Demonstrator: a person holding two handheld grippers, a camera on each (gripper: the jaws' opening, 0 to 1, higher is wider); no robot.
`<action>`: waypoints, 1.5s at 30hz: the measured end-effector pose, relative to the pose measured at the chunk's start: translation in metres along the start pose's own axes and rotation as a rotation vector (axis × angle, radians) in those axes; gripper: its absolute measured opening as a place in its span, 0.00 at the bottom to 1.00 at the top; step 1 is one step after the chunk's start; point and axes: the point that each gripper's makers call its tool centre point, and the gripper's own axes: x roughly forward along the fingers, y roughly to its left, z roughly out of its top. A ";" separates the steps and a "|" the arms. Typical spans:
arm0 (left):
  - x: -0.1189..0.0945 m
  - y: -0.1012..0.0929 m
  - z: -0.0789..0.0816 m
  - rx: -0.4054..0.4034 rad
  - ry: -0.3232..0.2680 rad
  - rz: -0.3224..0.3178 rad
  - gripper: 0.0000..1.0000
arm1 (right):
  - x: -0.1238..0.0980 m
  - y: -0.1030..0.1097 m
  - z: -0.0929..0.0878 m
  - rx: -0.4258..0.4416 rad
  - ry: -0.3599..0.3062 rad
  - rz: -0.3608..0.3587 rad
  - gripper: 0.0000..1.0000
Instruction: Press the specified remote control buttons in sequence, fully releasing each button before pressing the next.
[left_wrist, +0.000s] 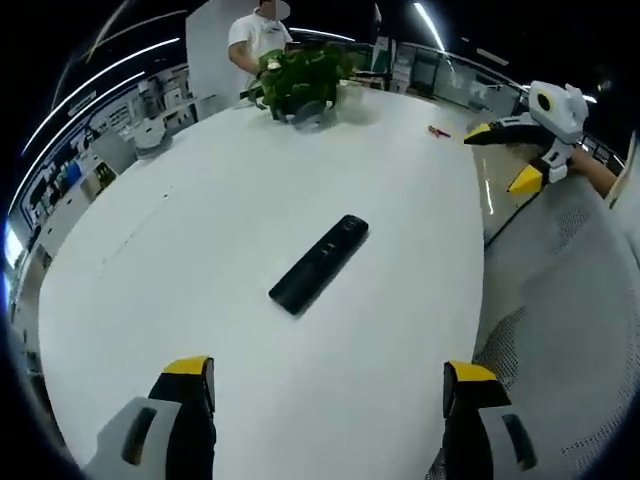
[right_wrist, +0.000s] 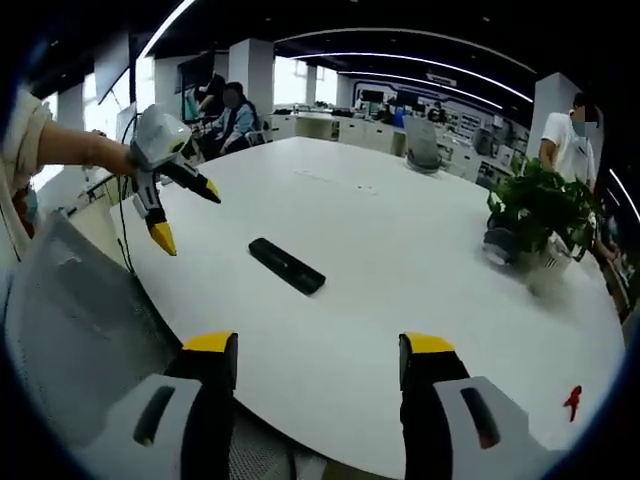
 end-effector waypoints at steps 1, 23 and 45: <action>0.001 0.002 0.002 0.004 0.001 -0.002 0.99 | 0.000 0.000 0.000 0.000 0.000 0.000 0.68; 0.037 0.036 0.007 0.126 0.167 -0.035 0.98 | -0.001 -0.002 0.000 0.025 -0.007 -0.002 0.67; 0.063 0.040 0.007 0.413 0.336 -0.092 0.75 | 0.000 -0.003 0.001 0.044 -0.015 0.000 0.67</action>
